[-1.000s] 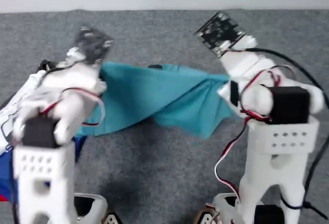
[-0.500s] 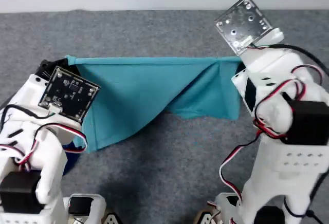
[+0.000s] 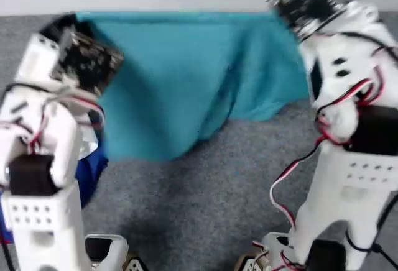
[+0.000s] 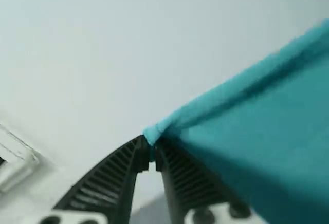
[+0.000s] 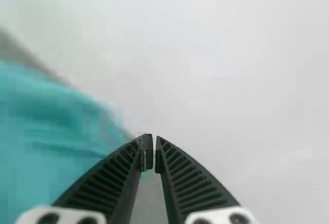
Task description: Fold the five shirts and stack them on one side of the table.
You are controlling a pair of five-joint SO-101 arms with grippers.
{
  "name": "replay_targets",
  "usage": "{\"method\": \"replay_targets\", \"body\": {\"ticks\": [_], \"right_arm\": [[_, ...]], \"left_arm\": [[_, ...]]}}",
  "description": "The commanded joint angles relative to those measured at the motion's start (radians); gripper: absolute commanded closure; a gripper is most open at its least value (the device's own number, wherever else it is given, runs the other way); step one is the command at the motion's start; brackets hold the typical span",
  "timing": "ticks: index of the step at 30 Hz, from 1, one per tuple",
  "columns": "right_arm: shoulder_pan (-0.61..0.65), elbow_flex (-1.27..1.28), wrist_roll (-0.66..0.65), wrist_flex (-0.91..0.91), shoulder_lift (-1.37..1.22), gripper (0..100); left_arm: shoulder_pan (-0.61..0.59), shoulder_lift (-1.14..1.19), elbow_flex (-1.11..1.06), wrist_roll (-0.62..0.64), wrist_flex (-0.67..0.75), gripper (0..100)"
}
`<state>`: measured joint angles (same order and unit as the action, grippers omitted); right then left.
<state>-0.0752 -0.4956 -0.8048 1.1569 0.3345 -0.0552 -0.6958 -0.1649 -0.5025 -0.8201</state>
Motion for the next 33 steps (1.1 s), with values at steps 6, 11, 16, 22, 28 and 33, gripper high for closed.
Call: {"method": "replay_targets", "body": {"ticks": [6, 11, 16, 22, 28, 33], "right_arm": [[-0.018, -0.052, -0.133, -0.248, -0.027, 99.0], [0.018, -0.051, -0.132, -0.077, -0.019, 99.0], [0.091, -0.046, 0.009, 0.231, -0.031, 98.9], [0.251, 0.046, 0.189, 0.509, -0.128, 98.9], [0.384, 0.135, 0.318, 0.487, -0.320, 98.7], [0.495, 0.135, 0.407, 0.363, -0.498, 94.1]], "left_arm": [[-0.008, 0.190, 0.217, -0.114, 0.107, 100], [0.031, 0.189, 0.223, -0.118, -0.063, 100], [0.032, 0.138, 0.217, -0.118, -0.304, 100], [-0.014, 0.115, 0.216, -0.117, -0.595, 100], [-0.189, 0.112, 0.156, -0.117, -0.629, 100], [-0.318, 0.112, 0.071, -0.118, -0.632, 100]]}}
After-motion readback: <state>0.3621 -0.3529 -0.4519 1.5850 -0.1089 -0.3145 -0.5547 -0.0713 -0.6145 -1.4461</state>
